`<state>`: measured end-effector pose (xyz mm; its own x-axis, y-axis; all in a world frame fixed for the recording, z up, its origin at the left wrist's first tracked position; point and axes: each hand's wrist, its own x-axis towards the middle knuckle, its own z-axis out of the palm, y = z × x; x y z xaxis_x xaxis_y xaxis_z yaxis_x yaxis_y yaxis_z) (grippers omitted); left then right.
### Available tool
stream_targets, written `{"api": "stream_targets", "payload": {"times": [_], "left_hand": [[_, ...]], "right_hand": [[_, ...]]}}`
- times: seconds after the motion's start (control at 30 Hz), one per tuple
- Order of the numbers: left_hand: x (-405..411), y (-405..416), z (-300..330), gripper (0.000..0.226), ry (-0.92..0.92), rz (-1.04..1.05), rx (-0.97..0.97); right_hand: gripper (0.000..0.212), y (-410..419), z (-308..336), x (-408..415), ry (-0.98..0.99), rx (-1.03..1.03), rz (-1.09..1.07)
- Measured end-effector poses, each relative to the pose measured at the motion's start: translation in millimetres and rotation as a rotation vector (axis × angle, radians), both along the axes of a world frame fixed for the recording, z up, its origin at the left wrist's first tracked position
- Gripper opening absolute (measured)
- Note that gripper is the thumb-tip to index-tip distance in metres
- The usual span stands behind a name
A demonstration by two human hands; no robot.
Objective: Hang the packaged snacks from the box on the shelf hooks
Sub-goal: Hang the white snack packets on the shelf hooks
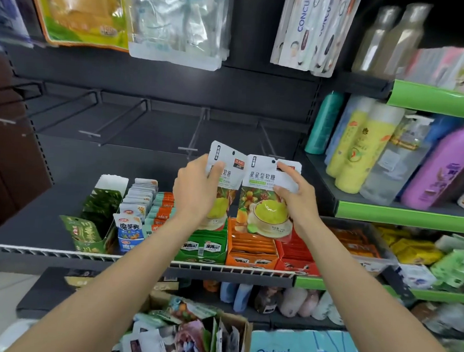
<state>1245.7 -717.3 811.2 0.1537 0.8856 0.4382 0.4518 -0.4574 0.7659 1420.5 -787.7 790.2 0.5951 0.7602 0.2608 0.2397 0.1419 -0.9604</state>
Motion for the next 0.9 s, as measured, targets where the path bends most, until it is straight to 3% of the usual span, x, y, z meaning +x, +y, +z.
{"api": "stream_targets", "payload": {"times": [0.37, 0.6, 0.9], "left_hand": [[13, 9, -3, 0.022, -0.027, -0.035, -0.045], [33, 35, -7, 0.022, 0.053, -0.033, -0.040], [72, 64, 8, 0.018, 0.055, 0.018, -0.005]], "right_hand": [[0.049, 23, -7, 20, -0.185, -0.091, -0.019], [0.040, 53, -7, 43, -0.646, -0.184, -0.267], [0.051, 128, -2, 91, -0.818, -0.361, -0.107]]}}
